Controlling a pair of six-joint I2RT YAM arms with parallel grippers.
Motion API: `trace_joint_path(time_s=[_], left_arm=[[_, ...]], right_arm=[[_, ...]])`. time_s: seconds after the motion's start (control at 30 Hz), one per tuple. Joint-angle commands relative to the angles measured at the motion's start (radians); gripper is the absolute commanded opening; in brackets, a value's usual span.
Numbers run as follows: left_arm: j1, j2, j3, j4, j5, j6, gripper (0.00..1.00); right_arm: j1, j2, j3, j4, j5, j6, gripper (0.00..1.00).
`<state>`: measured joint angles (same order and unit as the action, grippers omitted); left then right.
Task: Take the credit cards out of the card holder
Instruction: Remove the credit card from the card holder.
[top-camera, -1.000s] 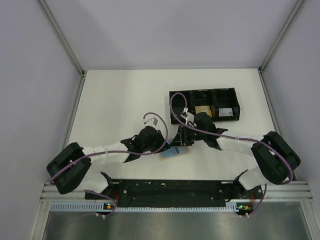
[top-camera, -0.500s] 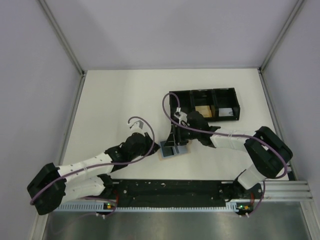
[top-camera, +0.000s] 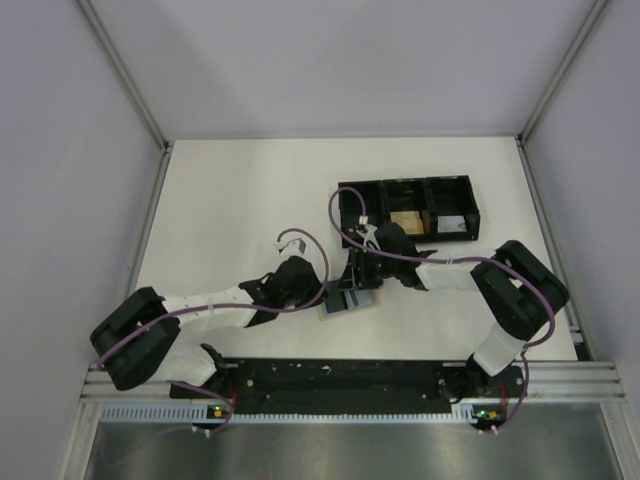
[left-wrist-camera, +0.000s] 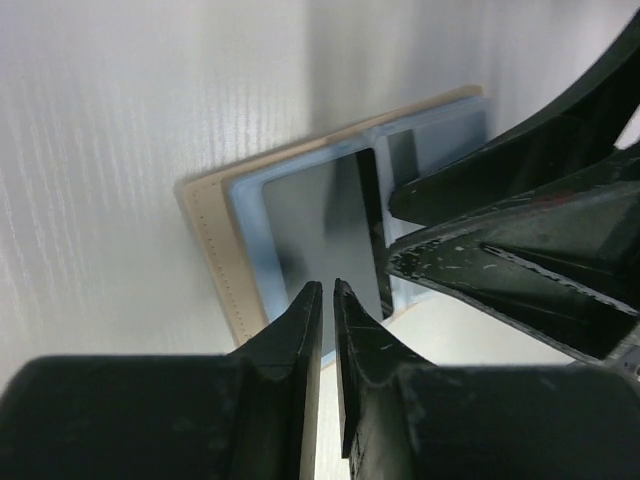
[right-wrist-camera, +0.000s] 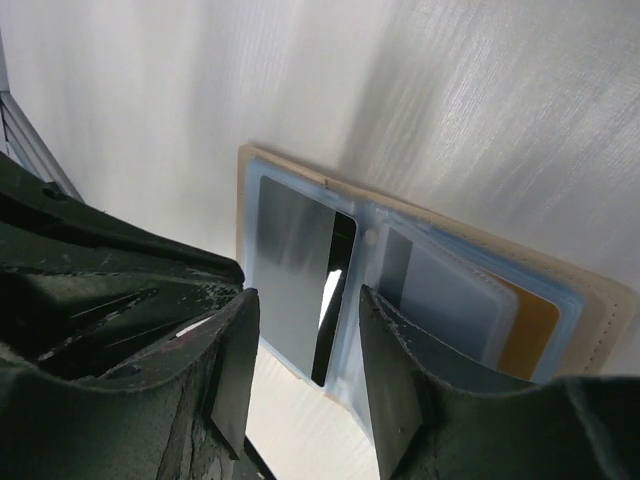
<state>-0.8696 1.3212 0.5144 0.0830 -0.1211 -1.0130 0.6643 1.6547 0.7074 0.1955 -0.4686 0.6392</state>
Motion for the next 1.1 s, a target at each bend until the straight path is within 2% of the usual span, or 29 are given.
trace_joint_path(time_s=[0.0,0.17,0.33,0.6,0.8,1.07], left_arm=[[0.001,0.049,0.018,0.023,-0.003,0.001,0.11],[0.003,0.078,-0.033,0.050,0.009,-0.033,0.05],[0.003,0.090,-0.062,0.078,0.028,-0.052,0.02],[0.007,0.061,-0.083,0.063,0.011,-0.053,0.00],[0.012,0.036,-0.106,0.057,0.012,-0.058,0.00],[0.015,-0.008,-0.122,0.023,-0.014,-0.058,0.00]], right_arm=[[-0.005,0.019,-0.006,0.050,0.019,-0.006,0.45],[-0.005,0.043,-0.031,0.096,-0.021,0.008,0.44],[-0.005,0.068,-0.049,0.168,-0.084,0.045,0.39],[-0.029,0.063,-0.109,0.300,-0.157,0.091,0.19],[-0.049,0.083,-0.138,0.403,-0.212,0.116,0.00],[-0.084,0.070,-0.174,0.423,-0.205,0.123,0.00]])
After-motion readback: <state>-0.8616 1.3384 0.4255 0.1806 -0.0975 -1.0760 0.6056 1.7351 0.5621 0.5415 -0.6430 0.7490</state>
